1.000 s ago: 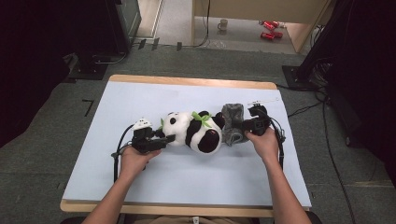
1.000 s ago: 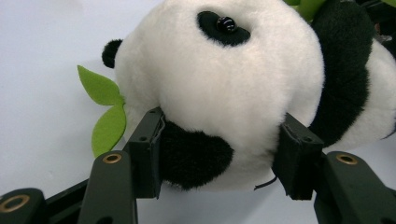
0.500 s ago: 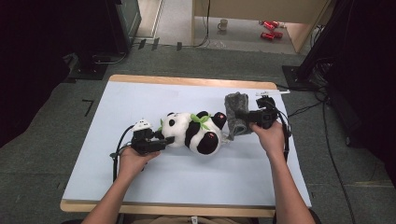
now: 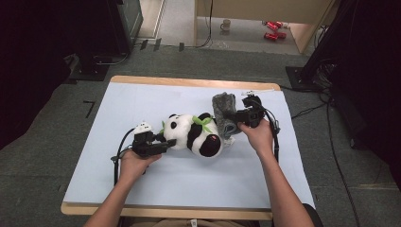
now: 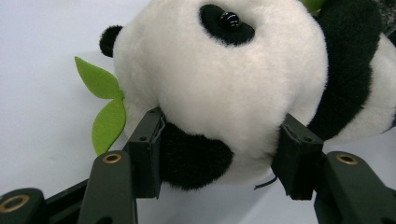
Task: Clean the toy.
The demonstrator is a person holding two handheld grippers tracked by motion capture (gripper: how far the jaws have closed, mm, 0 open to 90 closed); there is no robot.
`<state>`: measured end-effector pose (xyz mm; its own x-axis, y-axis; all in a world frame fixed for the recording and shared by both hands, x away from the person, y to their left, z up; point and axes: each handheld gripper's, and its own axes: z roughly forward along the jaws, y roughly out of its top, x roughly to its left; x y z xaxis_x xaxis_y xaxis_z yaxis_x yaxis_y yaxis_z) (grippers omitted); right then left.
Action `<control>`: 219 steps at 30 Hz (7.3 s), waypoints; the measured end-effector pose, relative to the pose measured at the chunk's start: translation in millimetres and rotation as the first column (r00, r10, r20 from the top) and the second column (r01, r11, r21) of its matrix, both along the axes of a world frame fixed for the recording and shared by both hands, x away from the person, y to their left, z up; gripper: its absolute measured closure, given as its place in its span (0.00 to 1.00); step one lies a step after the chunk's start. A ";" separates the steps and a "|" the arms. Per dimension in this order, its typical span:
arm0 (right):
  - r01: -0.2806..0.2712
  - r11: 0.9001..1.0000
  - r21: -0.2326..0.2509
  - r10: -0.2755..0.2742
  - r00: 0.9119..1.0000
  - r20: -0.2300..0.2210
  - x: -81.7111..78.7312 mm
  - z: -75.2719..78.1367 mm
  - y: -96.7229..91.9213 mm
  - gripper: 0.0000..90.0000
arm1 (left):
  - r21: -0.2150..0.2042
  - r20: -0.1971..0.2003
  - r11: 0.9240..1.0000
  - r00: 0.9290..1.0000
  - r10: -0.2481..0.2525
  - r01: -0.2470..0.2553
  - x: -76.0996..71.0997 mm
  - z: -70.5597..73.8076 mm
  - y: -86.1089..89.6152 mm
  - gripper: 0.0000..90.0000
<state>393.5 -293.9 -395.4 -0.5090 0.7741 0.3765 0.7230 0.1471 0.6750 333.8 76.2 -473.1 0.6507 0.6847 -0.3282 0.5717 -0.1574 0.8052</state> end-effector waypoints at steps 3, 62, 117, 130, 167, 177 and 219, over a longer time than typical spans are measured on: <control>0.012 1.000 -0.020 -0.012 1.000 -0.008 -0.4 -8.3 -5.2 0.86 | -0.004 0.004 1.000 1.000 0.004 -0.004 -0.3 -0.4 -1.0 0.49; -0.114 0.993 -0.013 0.114 0.993 -0.023 -34.0 -21.0 21.2 0.86 | 0.045 -0.056 0.999 0.998 0.013 -0.010 10.6 5.9 -11.9 0.49; -0.124 0.992 0.022 0.123 0.992 0.027 -34.8 10.3 12.2 0.87 | -0.001 -0.052 1.000 0.998 0.031 -0.031 14.6 0.7 -11.8 0.48; -0.155 0.988 -0.007 0.155 0.988 -0.009 -28.2 -14.0 25.0 0.86 | 0.013 -0.031 0.999 0.999 0.033 -0.033 9.7 -3.3 -12.5 0.48; 0.002 0.999 0.040 -0.002 1.000 0.000 -68.9 17.6 -26.5 0.88 | 0.028 -0.143 0.997 0.987 0.071 -0.068 28.6 31.1 -25.0 0.60; -0.114 0.992 0.048 0.110 0.990 0.084 -92.4 60.1 8.0 0.87 | 0.050 -0.161 0.996 0.984 0.079 -0.072 11.5 36.5 -30.0 0.60; 0.010 0.997 0.073 -0.020 0.991 0.130 -70.0 54.6 -11.3 0.87 | 0.081 0.029 0.986 0.989 -0.145 0.142 30.2 14.7 -24.5 0.47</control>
